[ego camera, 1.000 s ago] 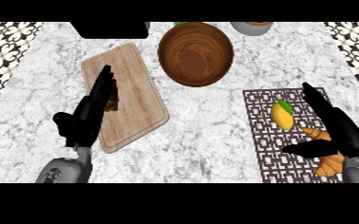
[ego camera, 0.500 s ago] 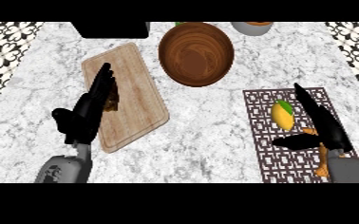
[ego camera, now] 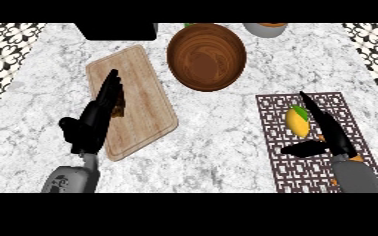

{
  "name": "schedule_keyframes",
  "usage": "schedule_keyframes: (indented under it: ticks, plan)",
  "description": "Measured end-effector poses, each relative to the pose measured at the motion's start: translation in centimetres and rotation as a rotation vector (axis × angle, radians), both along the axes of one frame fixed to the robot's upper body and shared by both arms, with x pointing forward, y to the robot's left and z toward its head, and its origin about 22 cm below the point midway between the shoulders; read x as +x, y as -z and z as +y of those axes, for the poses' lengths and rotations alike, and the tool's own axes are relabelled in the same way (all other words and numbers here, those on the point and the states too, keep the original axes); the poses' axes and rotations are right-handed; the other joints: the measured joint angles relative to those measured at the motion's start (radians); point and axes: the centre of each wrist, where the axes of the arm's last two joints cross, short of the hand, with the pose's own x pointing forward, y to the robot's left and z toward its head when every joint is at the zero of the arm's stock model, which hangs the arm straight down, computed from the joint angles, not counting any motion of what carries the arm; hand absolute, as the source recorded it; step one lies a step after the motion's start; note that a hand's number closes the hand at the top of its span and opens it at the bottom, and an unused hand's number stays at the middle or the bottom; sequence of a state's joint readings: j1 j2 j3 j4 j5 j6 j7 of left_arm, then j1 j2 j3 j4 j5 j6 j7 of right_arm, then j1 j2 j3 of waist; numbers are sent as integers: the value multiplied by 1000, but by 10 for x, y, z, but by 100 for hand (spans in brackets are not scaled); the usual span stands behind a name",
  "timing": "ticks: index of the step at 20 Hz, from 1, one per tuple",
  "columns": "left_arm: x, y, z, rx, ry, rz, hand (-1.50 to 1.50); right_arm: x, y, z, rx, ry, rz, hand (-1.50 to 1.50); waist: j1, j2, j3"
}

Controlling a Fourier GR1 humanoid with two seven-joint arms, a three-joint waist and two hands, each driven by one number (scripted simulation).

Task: Pick the lemon from the placemat and place it in the bowl

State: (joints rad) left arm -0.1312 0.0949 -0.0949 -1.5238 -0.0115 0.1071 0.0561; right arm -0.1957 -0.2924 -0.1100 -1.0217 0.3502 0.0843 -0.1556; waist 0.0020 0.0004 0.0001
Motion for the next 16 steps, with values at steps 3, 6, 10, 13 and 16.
schedule_keyframes:
  ticks: [3,6,10,13,16]
  plan:
    - [0,-3,2,-3,-2,-1,0,2,2,5,-40,-69,-18,150,1,-1,-2]
    - [-3,-2,1,-3,5,-5,0,9,3,8,-102,-139,-46,150,3,-3,-5]
    - [-5,-3,2,-1,-2,-9,0,8,9,11,-113,-193,-77,150,2,-6,-7]
    - [-2,-10,5,2,-3,-6,0,10,10,34,-87,-275,-85,150,-2,-8,-9]
    - [0,-10,-1,-3,17,-3,0,19,7,92,-47,-479,-87,150,10,-8,-12]
